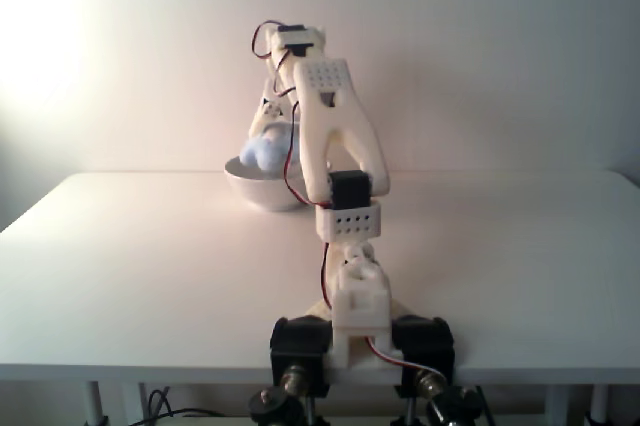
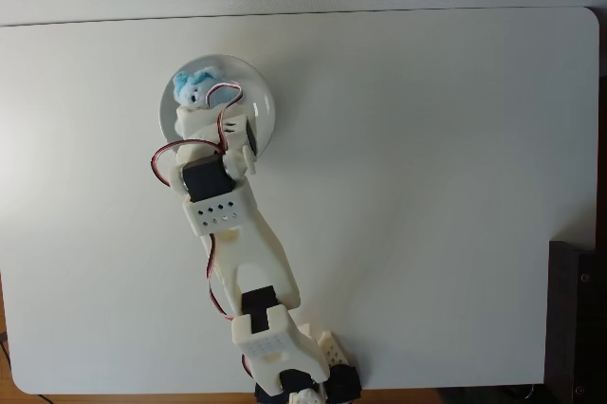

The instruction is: Grasp a skyblue doll and put it into the bowl.

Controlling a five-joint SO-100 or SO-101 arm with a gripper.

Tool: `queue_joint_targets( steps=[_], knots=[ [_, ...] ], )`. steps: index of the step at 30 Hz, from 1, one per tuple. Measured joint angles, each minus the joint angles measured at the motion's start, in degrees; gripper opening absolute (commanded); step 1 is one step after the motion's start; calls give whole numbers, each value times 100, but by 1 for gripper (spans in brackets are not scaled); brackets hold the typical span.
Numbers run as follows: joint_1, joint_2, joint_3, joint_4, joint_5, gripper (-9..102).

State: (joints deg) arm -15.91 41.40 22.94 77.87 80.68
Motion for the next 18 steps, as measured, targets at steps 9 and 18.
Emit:
queue_joint_targets(
  steps=[9, 18],
  knots=[
    [44, 0, 0, -9, 0, 69],
    [44, 0, -237, -9, 0, 69]
  ],
)
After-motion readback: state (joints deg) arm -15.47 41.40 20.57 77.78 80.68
